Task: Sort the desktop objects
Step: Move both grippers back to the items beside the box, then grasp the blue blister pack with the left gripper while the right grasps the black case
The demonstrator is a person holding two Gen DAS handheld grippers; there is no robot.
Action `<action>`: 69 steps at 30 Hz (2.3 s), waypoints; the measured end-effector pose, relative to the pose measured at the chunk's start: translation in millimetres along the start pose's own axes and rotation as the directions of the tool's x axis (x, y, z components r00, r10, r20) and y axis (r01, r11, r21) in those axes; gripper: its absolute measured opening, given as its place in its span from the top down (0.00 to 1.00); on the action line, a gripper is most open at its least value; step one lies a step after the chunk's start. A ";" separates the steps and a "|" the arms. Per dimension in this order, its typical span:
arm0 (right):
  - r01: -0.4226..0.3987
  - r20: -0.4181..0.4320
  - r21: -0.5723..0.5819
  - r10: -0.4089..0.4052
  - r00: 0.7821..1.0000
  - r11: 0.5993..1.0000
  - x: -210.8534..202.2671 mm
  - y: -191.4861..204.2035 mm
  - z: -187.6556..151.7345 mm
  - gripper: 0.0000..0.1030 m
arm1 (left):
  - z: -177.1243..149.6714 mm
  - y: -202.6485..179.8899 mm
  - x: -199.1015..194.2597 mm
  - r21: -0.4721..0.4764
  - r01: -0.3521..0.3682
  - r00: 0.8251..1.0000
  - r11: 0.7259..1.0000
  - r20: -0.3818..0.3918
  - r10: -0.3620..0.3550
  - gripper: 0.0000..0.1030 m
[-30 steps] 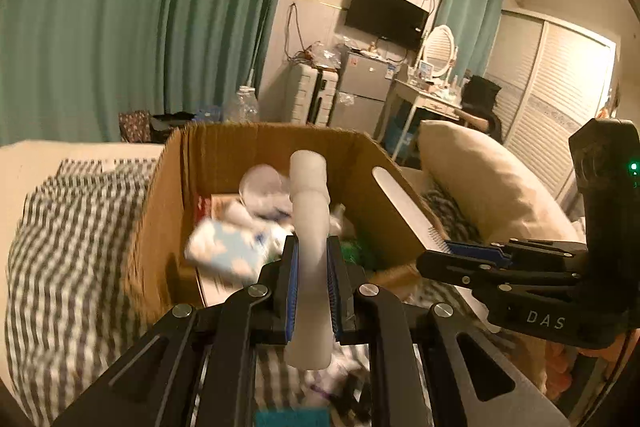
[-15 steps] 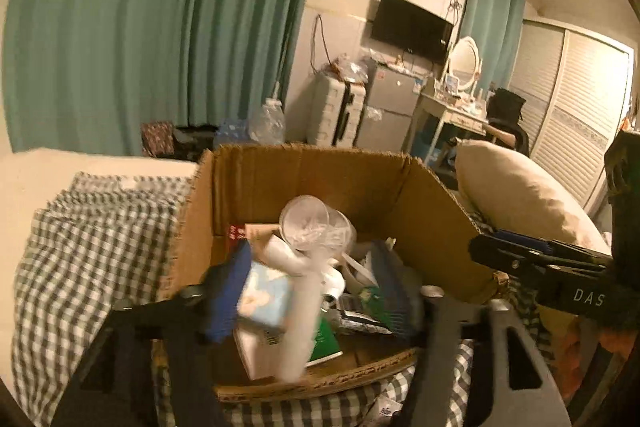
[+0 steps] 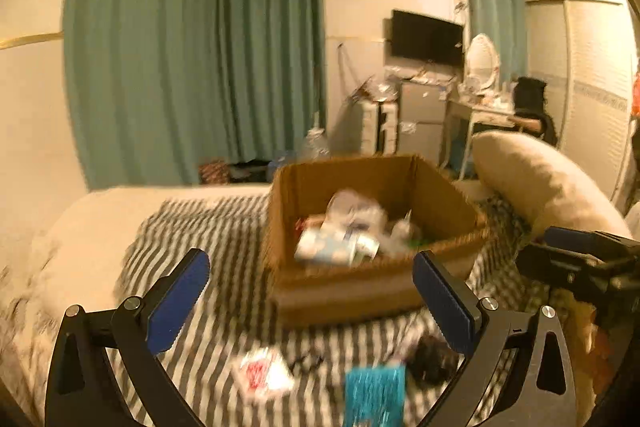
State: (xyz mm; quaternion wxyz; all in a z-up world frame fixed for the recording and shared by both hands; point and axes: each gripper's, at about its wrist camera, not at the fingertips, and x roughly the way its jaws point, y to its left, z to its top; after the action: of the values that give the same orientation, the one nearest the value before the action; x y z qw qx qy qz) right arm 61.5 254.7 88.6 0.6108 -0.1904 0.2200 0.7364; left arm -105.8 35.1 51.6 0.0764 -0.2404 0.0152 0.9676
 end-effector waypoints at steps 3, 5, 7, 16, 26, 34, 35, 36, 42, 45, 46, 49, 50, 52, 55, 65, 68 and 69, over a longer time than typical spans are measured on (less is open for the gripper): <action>0.000 -0.077 -0.027 -0.002 0.997 1.000 -0.7 9.4 -29.6 0.00 | -31.7 9.5 3.5 -0.115 0.087 0.981 0.990 -0.163 -0.106 0.00; -0.027 -0.154 -0.016 0.024 0.988 1.000 4.2 5.7 -51.9 0.00 | -61.7 15.7 13.7 -0.200 0.100 0.951 0.975 -0.268 -0.152 0.00; -0.008 -0.187 -0.024 0.004 0.982 1.000 6.4 2.8 -70.9 0.00 | -87.2 19.1 24.3 -0.254 0.061 0.930 0.965 -0.336 -0.147 0.00; 0.069 -0.212 -0.084 -0.086 0.973 0.994 15.3 -12.0 -95.9 0.00 | -131.0 -8.0 40.2 -0.159 0.020 0.927 0.987 -0.367 -0.078 0.00; 0.106 -0.281 -0.133 -0.140 0.949 0.985 57.9 -32.8 -100.6 0.01 | -157.5 -34.7 84.0 -0.135 0.122 0.892 0.983 -0.420 -0.168 0.00; 0.060 -0.347 -0.134 -0.103 0.932 0.989 100.1 -41.2 -107.9 0.04 | -158.8 -35.1 107.4 -0.168 0.142 0.894 0.975 -0.402 -0.200 0.00; 0.056 -0.353 -0.133 -0.100 0.930 0.989 104.7 -41.7 -108.1 0.05 | -158.6 -35.7 110.0 -0.169 0.142 0.894 0.975 -0.402 -0.200 0.00; 0.050 -0.358 -0.131 -0.095 0.929 0.990 108.5 -42.2 -107.9 0.08 | -159.1 -36.6 112.5 -0.163 0.143 0.895 0.976 -0.399 -0.198 0.00; 0.026 -0.395 -0.109 -0.067 0.916 0.994 126.4 -47.5 -111.3 0.22 | -167.7 -38.6 124.8 -0.128 0.134 0.895 0.983 -0.410 -0.176 0.00; 0.008 -0.418 -0.096 -0.048 0.907 0.995 132.0 -49.7 -114.8 0.31 | -168.4 -35.3 125.2 -0.141 0.139 0.899 0.980 -0.398 -0.184 0.00; -0.001 -0.427 -0.089 -0.037 0.903 0.996 133.6 -50.1 -116.1 0.36 | -168.4 -34.8 125.4 -0.143 0.141 0.898 0.980 -0.399 -0.187 0.00; 0.005 -0.450 -0.079 -0.040 0.892 0.997 137.4 -51.8 -120.1 0.52 | -169.1 -32.6 126.4 -0.153 0.154 0.896 0.976 -0.394 -0.204 0.00; 0.002 -0.449 -0.075 -0.035 0.893 0.997 136.3 -51.8 -120.8 0.53 | -169.9 -33.5 125.7 -0.152 0.158 0.896 0.976 -0.393 -0.206 0.00; 0.013 -0.445 -0.068 -0.042 0.895 0.998 133.4 -52.5 -120.7 0.54 | -169.2 -32.1 123.5 -0.151 0.168 0.894 0.974 -0.393 -0.215 0.00; 0.027 -0.433 -0.055 -0.048 0.900 0.998 123.7 -55.8 -119.3 0.55 | -171.1 -28.8 115.9 -0.155 0.168 0.900 0.974 -0.379 -0.216 0.02; 0.033 -0.457 -0.042 -0.048 0.888 0.999 106.0 -49.8 -129.4 0.61 | -175.9 -11.0 81.9 -0.182 0.140 0.904 0.973 -0.377 -0.200 0.28; 0.024 -0.459 -0.041 -0.040 0.887 0.999 102.4 -47.2 -132.6 0.62 | -174.8 -0.1 71.0 -0.207 0.139 0.906 0.968 -0.367 -0.209 0.29; 0.021 -0.459 -0.040 -0.037 0.887 0.999 101.2 -46.1 -133.5 0.62 | -174.5 2.7 66.8 -0.222 0.147 0.905 0.964 -0.363 -0.221 0.29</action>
State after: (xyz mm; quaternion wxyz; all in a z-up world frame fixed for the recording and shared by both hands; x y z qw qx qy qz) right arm 90.0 270.2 -82.1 0.5488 -0.3729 0.3430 0.6648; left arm -83.8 30.3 -133.9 0.1399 -0.4320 -0.0852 0.8869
